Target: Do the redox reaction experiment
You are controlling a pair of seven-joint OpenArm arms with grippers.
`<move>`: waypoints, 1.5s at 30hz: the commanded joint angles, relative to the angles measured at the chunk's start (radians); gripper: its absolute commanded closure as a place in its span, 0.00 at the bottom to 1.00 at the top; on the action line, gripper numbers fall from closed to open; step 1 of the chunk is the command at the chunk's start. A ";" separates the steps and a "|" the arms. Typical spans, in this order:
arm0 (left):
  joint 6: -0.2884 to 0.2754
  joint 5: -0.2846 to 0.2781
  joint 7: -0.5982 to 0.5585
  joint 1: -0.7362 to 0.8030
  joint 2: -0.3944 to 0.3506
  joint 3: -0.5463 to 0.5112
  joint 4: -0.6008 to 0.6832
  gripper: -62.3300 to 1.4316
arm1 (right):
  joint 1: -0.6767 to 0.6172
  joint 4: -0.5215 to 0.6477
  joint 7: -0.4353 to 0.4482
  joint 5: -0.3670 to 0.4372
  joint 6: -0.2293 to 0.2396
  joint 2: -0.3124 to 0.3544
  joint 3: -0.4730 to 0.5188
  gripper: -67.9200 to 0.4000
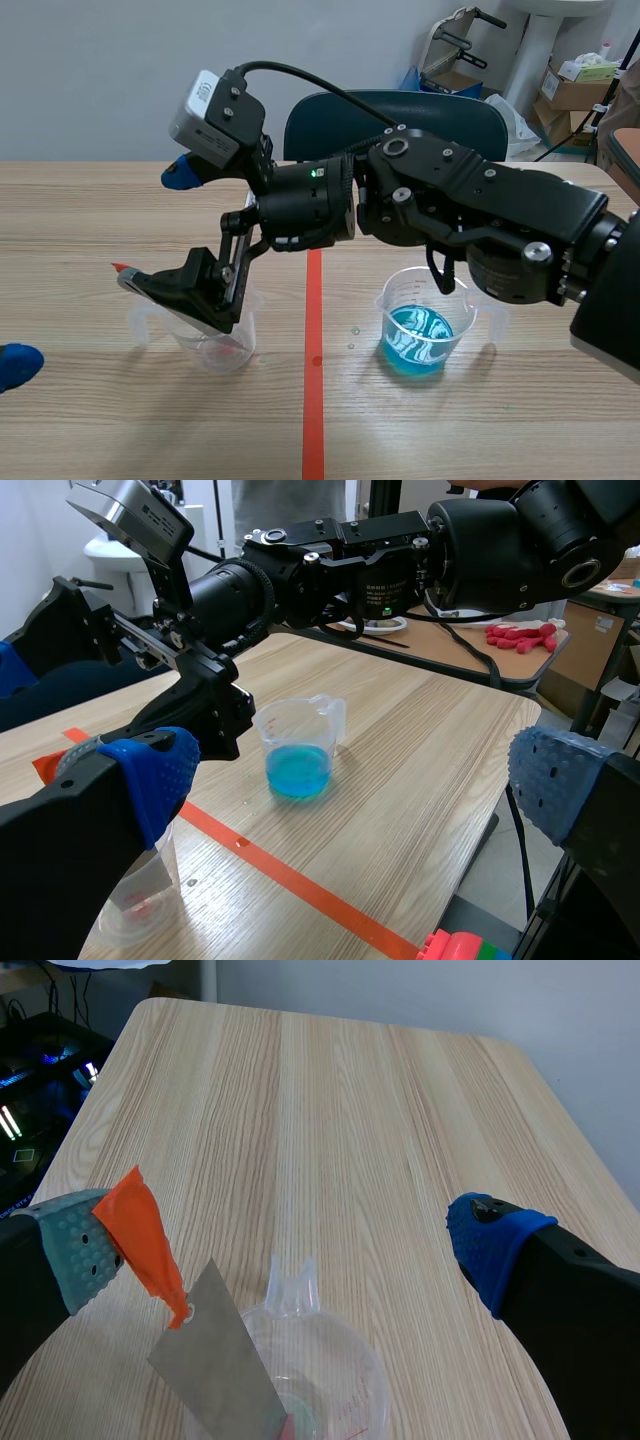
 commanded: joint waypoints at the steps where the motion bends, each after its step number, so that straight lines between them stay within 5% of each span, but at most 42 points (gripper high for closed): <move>1: 0.002 -0.010 -0.013 0.005 0.005 0.003 0.021 0.00 | 0.026 0.004 0.019 0.020 0.000 -0.001 0.000 0.00; 14: 0.003 -0.010 -0.013 0.005 0.005 0.003 0.021 0.00 | 0.024 0.060 0.019 0.111 0.000 0.021 0.053 0.00; 22: 0.007 -0.014 0.007 0.006 0.010 -0.006 0.021 0.00 | -0.061 0.259 0.002 0.129 -0.076 0.118 0.154 0.00; 38: 0.024 -0.078 0.013 0.111 0.083 -0.222 0.021 0.00 | -0.513 0.578 -0.065 0.129 -0.160 0.333 0.527 0.00; 45: 0.040 -0.077 0.068 0.122 0.166 -0.309 0.022 0.00 | -0.755 0.695 -0.065 0.129 -0.181 0.362 0.755 0.00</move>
